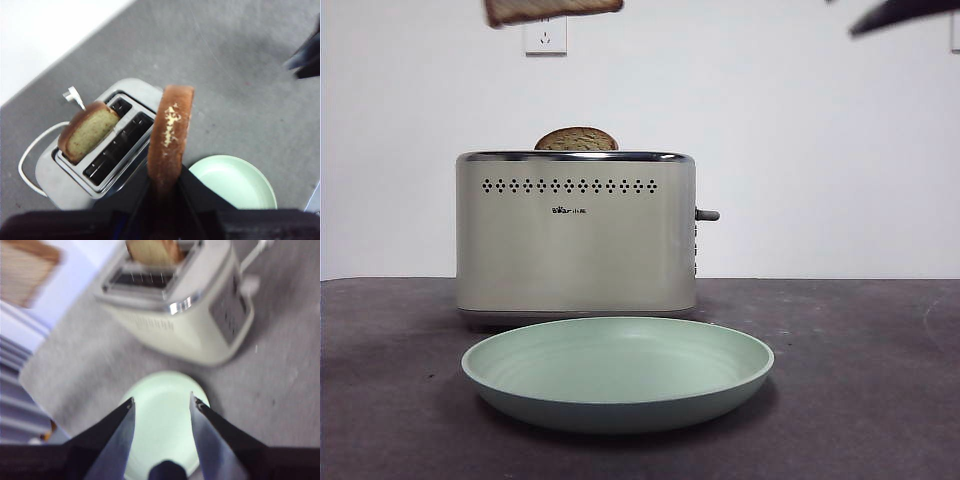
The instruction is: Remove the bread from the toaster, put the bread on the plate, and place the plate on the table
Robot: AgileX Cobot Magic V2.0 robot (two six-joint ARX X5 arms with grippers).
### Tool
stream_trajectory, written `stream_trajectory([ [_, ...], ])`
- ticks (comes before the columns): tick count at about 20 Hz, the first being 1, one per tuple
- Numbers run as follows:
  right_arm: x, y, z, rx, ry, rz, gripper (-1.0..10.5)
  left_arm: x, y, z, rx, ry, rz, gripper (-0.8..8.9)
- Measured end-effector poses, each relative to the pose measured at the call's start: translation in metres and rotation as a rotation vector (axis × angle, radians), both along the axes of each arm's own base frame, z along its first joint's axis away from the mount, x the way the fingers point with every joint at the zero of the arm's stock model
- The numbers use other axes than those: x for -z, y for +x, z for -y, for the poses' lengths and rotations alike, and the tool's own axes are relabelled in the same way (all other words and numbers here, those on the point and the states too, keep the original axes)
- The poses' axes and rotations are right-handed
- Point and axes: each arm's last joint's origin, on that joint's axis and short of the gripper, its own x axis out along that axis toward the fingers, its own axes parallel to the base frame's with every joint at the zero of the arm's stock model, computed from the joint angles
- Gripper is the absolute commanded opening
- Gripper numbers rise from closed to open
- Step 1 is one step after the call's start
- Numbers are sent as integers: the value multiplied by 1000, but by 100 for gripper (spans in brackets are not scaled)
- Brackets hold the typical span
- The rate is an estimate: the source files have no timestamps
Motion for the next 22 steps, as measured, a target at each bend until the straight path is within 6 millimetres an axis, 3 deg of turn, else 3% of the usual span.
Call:
stream_trajectory([
  [7, 37, 24, -27, -76, -128, -146, 189, 8, -54, -8, 49, -29, -42, -6],
  [12, 70, 42, -48, -105, -225, -244, 190, 50, -84, -22, 13, -35, -123, -7],
  [15, 103, 57, -62, -137, -298, -336, 201, 90, -96, -31, -79, -112, -108, -8],
  [17, 126, 67, -69, -140, -353, -382, 256, 104, -108, -40, -164, -182, -70, -8],
  [22, 172, 83, -80, -168, -388, -473, 256, 99, -142, -64, -239, -306, -1, -8],
])
